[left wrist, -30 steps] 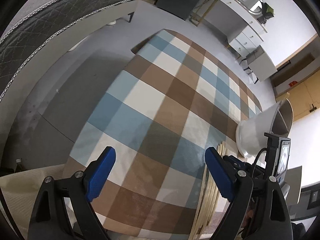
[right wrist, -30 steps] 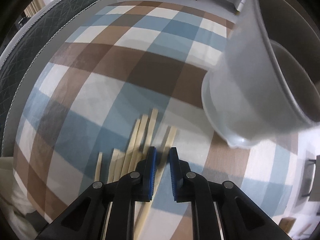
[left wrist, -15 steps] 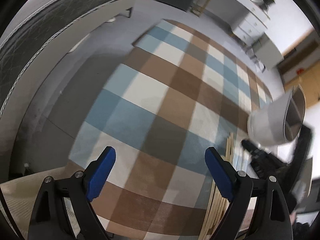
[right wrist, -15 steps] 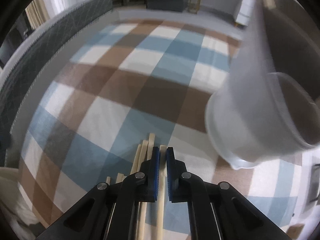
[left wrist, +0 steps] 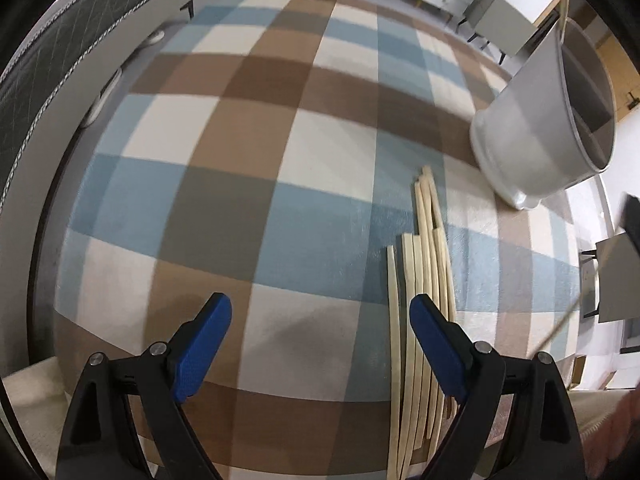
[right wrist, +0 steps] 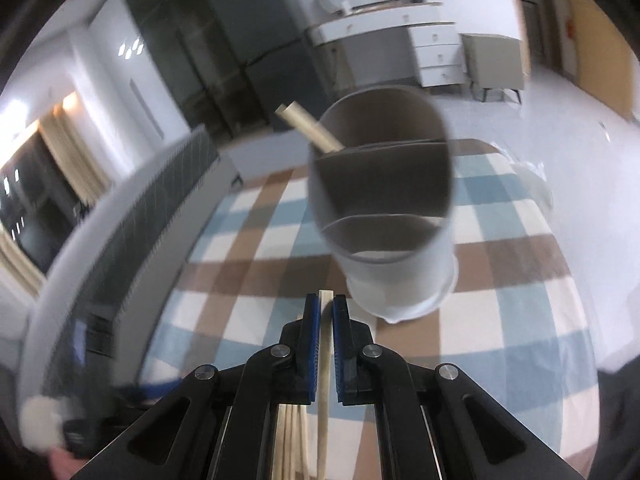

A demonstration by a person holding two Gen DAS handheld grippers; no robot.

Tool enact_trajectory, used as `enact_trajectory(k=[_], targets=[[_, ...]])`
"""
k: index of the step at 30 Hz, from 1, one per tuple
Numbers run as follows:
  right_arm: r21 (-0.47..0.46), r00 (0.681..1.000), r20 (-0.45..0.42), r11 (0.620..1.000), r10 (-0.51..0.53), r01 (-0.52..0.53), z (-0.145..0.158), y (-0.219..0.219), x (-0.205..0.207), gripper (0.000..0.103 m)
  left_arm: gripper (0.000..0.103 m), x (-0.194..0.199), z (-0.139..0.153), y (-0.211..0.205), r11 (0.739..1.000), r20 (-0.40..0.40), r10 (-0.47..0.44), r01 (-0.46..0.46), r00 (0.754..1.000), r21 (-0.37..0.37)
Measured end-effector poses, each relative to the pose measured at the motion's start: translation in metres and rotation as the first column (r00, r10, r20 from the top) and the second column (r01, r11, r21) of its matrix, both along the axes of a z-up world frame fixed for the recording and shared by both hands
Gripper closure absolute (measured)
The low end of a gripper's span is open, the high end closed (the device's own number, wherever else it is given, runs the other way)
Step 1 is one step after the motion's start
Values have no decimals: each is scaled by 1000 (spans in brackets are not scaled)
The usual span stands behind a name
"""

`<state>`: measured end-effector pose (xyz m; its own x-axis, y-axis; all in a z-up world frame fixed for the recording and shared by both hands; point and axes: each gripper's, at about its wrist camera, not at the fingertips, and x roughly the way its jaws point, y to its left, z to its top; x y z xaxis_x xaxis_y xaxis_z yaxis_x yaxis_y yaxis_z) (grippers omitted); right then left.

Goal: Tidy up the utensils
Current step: 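Lift the chopstick toward the holder with the right tool while the left tool grasps a chopstick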

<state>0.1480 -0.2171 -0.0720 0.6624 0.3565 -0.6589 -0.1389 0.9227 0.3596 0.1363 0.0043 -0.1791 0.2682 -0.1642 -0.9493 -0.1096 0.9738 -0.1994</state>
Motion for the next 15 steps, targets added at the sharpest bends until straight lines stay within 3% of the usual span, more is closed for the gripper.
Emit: enact_trajectory(k=[6,12,15], targets=[[69,999,16,997,-45,43,0,-25,-5,98,17,1,-7,-16,995,-11,-26,27,1000,94],[96,998,46,995,-38,34,10,-41,-13,98,36,0,-4,-35,970,9,-87,83,996,228],[84,998,62,996,-25,19,13,-46,-16,98,44,-1,-1,-32,977,7,-65,62,998,206]])
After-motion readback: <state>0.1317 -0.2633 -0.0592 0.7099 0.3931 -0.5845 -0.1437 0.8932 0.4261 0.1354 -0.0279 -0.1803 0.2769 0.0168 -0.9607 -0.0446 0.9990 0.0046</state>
